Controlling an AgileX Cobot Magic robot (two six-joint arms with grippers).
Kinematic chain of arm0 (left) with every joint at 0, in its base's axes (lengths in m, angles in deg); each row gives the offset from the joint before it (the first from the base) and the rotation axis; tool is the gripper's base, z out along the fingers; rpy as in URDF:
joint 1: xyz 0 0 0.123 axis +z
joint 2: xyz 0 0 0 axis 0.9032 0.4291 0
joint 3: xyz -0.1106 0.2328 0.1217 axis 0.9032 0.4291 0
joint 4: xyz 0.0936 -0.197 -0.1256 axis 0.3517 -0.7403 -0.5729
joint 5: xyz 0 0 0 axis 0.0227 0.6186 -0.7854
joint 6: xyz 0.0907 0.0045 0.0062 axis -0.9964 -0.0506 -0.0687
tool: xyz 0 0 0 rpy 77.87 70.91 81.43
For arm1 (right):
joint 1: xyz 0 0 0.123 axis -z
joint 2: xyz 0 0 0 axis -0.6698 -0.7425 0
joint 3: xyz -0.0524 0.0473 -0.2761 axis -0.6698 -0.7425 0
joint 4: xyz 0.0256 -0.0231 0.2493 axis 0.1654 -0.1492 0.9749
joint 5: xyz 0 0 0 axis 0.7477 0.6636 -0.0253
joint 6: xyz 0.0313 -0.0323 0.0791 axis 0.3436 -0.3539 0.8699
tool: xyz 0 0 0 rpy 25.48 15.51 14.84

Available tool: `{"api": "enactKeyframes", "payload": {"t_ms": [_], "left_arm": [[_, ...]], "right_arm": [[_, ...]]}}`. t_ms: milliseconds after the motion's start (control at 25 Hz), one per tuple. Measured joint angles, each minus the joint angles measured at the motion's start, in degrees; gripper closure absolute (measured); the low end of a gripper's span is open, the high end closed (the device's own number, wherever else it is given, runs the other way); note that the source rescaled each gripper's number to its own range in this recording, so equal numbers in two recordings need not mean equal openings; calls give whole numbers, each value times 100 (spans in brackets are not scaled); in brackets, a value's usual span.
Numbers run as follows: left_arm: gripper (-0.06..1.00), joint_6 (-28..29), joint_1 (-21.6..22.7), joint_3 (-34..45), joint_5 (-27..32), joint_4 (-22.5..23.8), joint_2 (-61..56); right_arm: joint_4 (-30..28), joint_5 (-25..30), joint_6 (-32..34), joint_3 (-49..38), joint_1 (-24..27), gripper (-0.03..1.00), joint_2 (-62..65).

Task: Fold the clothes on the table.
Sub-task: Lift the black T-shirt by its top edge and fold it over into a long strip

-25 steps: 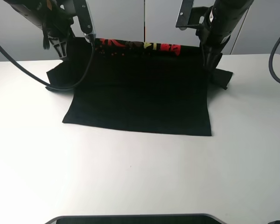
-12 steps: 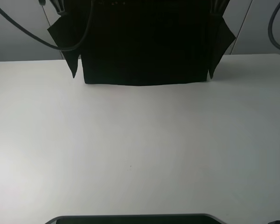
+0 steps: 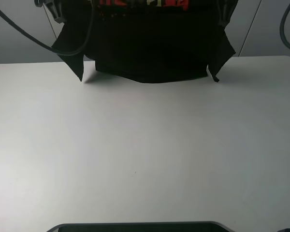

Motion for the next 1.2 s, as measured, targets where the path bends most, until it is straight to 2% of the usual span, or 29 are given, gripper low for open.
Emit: {"api": "enactKeyframes", "payload": {"t_ms": [240, 400, 560, 720, 840, 1080, 1200], "left_arm": [[94, -241, -177, 0, 568, -241, -128], [94, -417, -204, 0, 808, -442, -410], [94, -429, -204, 0, 783, -463, -709], [94, -381, -204, 0, 572, -463, -923], [94, -329, -213, 0, 464, -434, -939], [94, -317, -213, 0, 374, -423, -925], [94, -317, -213, 0, 169, -411, -805]], "right_arm": [[862, 938, -910, 0, 0, 97, 300], [1049, 1254, -1076, 0, 0, 97, 449], [1072, 1182, -1089, 0, 0, 97, 692], [801, 922, -775, 0, 0, 97, 953], [603, 894, -659, 0, 0, 97, 1016], [582, 814, -608, 0, 0, 97, 1016], [467, 615, -523, 0, 0, 97, 931]]}}
